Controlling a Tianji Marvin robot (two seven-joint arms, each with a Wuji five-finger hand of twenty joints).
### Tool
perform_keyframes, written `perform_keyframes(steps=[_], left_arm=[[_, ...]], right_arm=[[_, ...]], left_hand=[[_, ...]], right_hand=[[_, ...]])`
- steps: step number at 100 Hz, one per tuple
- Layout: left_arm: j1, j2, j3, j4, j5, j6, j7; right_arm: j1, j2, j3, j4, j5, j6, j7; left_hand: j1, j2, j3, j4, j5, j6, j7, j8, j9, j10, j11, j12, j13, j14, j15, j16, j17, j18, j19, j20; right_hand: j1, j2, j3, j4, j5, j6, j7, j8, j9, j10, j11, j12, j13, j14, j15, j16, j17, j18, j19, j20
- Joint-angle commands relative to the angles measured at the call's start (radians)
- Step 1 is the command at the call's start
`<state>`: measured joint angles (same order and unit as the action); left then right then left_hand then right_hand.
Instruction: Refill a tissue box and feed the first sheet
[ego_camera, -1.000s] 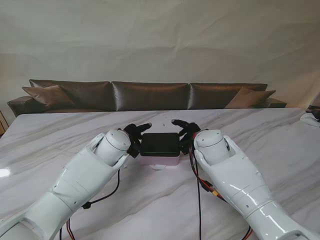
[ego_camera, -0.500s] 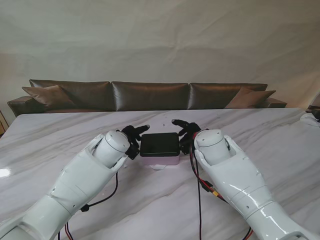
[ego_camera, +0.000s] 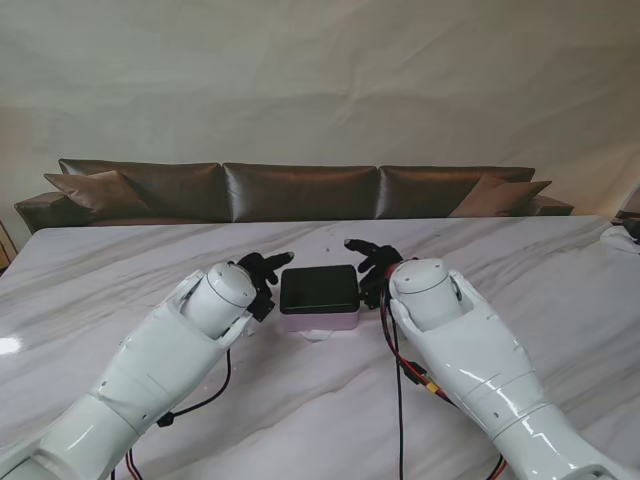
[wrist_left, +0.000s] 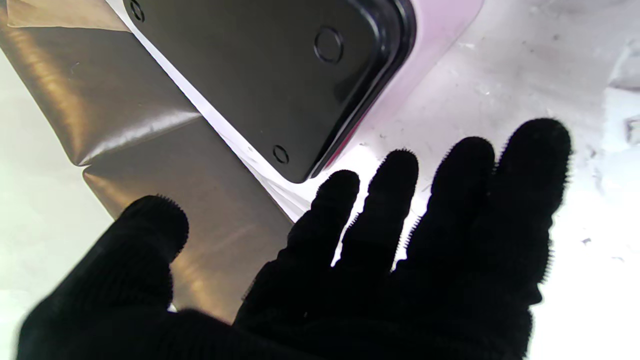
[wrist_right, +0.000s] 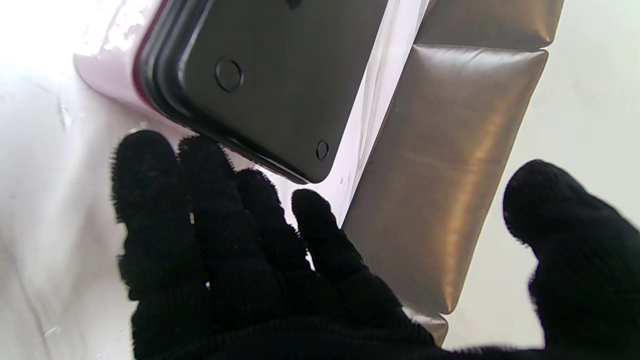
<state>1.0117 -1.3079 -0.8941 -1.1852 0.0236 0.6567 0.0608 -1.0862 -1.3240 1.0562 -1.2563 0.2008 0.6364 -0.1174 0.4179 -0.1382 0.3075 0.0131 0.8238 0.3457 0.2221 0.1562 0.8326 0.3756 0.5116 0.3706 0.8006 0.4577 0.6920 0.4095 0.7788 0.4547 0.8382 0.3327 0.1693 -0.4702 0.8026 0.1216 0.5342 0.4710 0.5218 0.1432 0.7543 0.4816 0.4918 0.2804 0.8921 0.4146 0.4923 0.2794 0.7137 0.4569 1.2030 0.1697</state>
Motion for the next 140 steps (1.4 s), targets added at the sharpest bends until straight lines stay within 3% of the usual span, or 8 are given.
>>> perform_keyframes(steps=[1, 44, 57, 81, 92, 121, 127, 140], left_arm=[[0.003, 0.002, -0.004, -0.004, 0.006, 0.005, -0.016], [0.026, 0.013, -0.023, -0.043, 0.024, 0.045, -0.02], [0.021, 0.02, -0.024, -0.022, 0.024, 0.037, -0.041], [0.012, 0.035, -0.01, 0.004, 0.024, 0.025, -0.095], [0.013, 0.04, -0.006, 0.002, 0.019, 0.015, -0.111], [0.013, 0.037, -0.005, 0.022, -0.016, -0.045, -0.119], [0.009, 0.034, -0.002, 0.029, -0.023, -0.052, -0.118], [-0.003, 0.026, 0.007, 0.052, -0.028, -0.072, -0.11]], right_arm=[[-0.001, 0.0, 0.001, -0.004, -0.005, 0.005, 0.019], [-0.008, 0.008, 0.01, -0.014, -0.034, 0.023, 0.028], [-0.009, 0.017, 0.011, -0.013, -0.053, 0.028, 0.043], [-0.009, 0.034, -0.001, 0.003, -0.104, 0.019, 0.077], [-0.004, 0.04, -0.018, 0.02, -0.138, 0.003, 0.084], [0.027, 0.028, -0.059, 0.104, -0.218, -0.057, 0.031], [0.035, 0.022, -0.065, 0.124, -0.225, -0.071, 0.015], [0.053, 0.015, -0.075, 0.156, -0.232, -0.09, 0.001]], left_hand=[[-0.024, 0.038, -0.011, 0.037, 0.025, -0.027, 0.013, 0.018, 0.022, -0.028, 0.009, 0.001, 0.009, 0.024, 0.012, 0.004, 0.035, -0.067, 0.454, -0.008], [-0.026, 0.042, -0.016, 0.038, 0.023, -0.031, 0.014, 0.018, 0.023, -0.032, 0.011, 0.001, 0.014, 0.021, 0.013, 0.004, 0.039, -0.07, 0.455, -0.011], [-0.027, 0.044, -0.019, 0.038, 0.022, -0.035, 0.015, 0.019, 0.025, -0.038, 0.012, 0.002, 0.018, 0.02, 0.014, 0.003, 0.038, -0.072, 0.456, -0.012], [-0.034, 0.054, -0.031, 0.037, 0.018, -0.06, 0.023, 0.024, 0.023, -0.059, 0.012, 0.002, 0.013, 0.017, 0.01, 0.002, 0.031, -0.075, 0.458, -0.011], [-0.04, 0.064, -0.041, 0.035, 0.012, -0.078, 0.029, 0.028, 0.017, -0.072, 0.009, 0.001, 0.006, 0.015, 0.008, 0.001, 0.014, -0.077, 0.462, -0.006], [-0.04, 0.091, -0.091, 0.029, -0.012, -0.113, 0.064, 0.048, -0.002, -0.09, 0.014, 0.005, -0.022, -0.002, 0.002, 0.004, -0.067, -0.079, 0.472, 0.042], [-0.04, 0.094, -0.097, 0.028, -0.013, -0.117, 0.069, 0.05, -0.003, -0.088, 0.015, 0.006, -0.024, 0.0, 0.003, 0.005, -0.071, -0.077, 0.474, 0.05], [-0.039, 0.1, -0.109, 0.028, -0.015, -0.121, 0.078, 0.056, -0.001, -0.085, 0.019, 0.008, -0.022, -0.003, 0.008, 0.007, -0.078, -0.078, 0.475, 0.063]], right_hand=[[-0.002, 0.009, -0.027, 0.015, 0.023, -0.028, 0.016, 0.007, 0.014, -0.023, 0.003, -0.002, 0.029, -0.033, 0.002, -0.002, 0.005, -0.039, 0.008, 0.01], [-0.001, 0.008, -0.027, 0.015, 0.024, -0.029, 0.016, 0.007, 0.015, -0.023, 0.003, -0.002, 0.031, -0.032, 0.004, -0.001, 0.005, -0.037, 0.007, 0.011], [-0.002, 0.009, -0.026, 0.015, 0.038, -0.067, 0.025, 0.011, 0.029, -0.039, 0.004, -0.003, 0.033, -0.034, 0.006, -0.001, 0.008, -0.041, 0.009, 0.012], [0.012, 0.018, -0.032, 0.015, 0.178, -0.242, 0.089, 0.06, 0.196, -0.168, 0.003, -0.011, 0.085, -0.056, 0.045, 0.01, 0.005, -0.052, 0.077, 0.055], [0.035, 0.011, -0.04, 0.018, 0.278, -0.311, 0.088, 0.16, 0.266, -0.222, 0.04, 0.01, 0.131, -0.082, 0.1, 0.023, 0.006, -0.084, 0.128, 0.118], [0.139, -0.03, -0.052, 0.013, 0.492, -0.512, 0.289, 0.417, 0.414, -0.365, 0.286, 0.309, 0.28, -0.139, 0.379, 0.228, 0.062, -0.16, 0.309, 0.238], [0.165, -0.048, -0.038, -0.028, 0.501, -0.544, 0.353, 0.386, 0.426, -0.378, 0.322, 0.365, 0.289, -0.148, 0.421, 0.255, 0.067, -0.175, 0.328, 0.256], [0.176, -0.062, -0.032, -0.041, 0.505, -0.569, 0.398, 0.385, 0.435, -0.388, 0.357, 0.396, 0.298, -0.156, 0.457, 0.274, 0.075, -0.181, 0.348, 0.267]])
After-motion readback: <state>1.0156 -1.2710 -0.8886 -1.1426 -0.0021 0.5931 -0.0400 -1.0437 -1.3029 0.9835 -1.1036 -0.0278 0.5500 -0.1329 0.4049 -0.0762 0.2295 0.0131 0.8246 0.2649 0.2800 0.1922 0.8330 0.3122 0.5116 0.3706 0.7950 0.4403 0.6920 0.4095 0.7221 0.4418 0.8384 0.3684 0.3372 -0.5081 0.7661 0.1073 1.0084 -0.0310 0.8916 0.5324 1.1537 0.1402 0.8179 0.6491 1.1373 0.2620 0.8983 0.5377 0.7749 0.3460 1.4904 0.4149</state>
